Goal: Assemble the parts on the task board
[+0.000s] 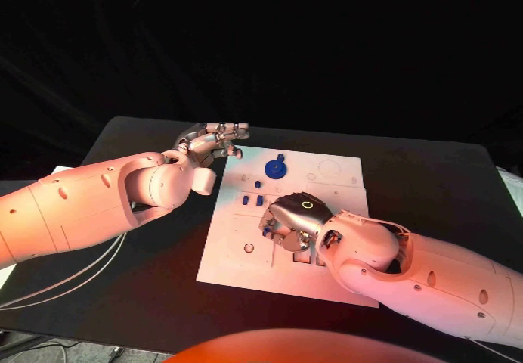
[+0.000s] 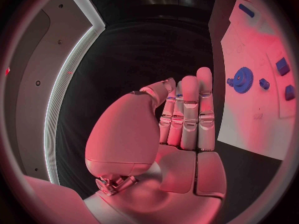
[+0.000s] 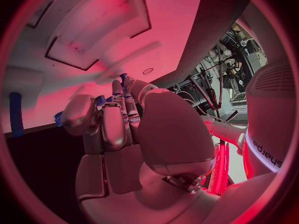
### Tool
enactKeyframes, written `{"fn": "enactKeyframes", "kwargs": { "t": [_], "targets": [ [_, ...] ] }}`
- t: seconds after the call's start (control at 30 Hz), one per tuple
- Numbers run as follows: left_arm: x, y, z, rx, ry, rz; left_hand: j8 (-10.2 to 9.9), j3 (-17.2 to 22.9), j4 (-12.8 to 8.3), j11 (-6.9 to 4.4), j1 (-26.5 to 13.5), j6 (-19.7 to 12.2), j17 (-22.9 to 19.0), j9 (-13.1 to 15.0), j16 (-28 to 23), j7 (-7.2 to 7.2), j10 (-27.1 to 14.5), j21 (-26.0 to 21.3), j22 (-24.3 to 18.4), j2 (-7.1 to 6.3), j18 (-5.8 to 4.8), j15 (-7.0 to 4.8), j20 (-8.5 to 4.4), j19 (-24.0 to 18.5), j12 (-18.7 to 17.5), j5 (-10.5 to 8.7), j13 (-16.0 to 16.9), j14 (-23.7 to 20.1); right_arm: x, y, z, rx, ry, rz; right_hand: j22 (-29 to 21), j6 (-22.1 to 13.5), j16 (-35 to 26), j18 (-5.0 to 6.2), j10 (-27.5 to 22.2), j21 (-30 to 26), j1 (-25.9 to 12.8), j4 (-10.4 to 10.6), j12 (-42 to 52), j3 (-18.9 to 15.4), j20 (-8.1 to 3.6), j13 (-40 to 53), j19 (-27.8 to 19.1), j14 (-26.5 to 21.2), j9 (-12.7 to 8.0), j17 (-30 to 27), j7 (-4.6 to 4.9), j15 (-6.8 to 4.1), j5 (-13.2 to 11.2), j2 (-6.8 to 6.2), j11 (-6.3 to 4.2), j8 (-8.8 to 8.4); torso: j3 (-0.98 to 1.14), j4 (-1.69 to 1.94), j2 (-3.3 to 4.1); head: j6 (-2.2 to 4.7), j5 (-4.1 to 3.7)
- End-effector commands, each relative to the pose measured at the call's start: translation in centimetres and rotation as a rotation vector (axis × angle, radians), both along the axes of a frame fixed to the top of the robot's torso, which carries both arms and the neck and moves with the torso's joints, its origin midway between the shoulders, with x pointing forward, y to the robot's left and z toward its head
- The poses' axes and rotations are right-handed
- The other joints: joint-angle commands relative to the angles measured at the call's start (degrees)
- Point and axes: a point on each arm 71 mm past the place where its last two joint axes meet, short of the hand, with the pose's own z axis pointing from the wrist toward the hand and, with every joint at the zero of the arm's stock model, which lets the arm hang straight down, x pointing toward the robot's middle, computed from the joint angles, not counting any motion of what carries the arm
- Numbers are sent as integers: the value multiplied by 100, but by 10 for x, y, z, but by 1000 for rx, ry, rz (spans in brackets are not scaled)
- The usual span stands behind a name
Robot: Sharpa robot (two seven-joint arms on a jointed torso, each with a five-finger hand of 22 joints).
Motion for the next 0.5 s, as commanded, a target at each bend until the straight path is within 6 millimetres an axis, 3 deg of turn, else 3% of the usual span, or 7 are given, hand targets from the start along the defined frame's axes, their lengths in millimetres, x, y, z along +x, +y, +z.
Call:
{"fn": "enactKeyframes", "kwargs": {
  "t": [0.03, 0.27, 0.5],
  "targets": [
    [0, -3, 1, -10, -7, -19, 32, -4, -53, 15, 62, -36, -13, -9, -38, 5, -53, -30, -10, 5, 64, 3, 14, -10, 36, -11, 9, -39, 0, 0, -5, -47, 15, -2, -18, -78, -18, 24, -88, -13, -101, 5, -18, -49, 47, -20, 12, 220, -28, -12, 15, 54, 18, -28, 26, -34, -1, 3, 2, -6, -3],
    [0, -3, 1, -11, -7, -19, 32, -4, -53, 15, 62, -36, -13, -9, -38, 5, -53, -30, -10, 5, 64, 3, 14, -10, 36, -11, 9, -39, 1, 1, -4, -25, 12, -8, -148, -406, -71, 49, -514, -97, -291, 59, -17, -189, 106, -25, -48, 193, -114, -111, 89, 136, 25, -153, 119, -41, 0, 0, 2, -12, -11],
    [0, -3, 1, -11, -6, -20, 32, -4, -53, 15, 62, -36, -13, -9, -38, 5, -53, -30, -10, 5, 64, 3, 14, -10, 36, -11, 9, -39, 1, -1, 0, 23, -3, -19, -387, -705, -197, 91, -864, -258, -318, 48, 13, -345, 150, -21, -141, 144, -170, -294, 130, 172, 16, -173, 173, -39, 6, -2, 3, 1, -22]
  ]
}}
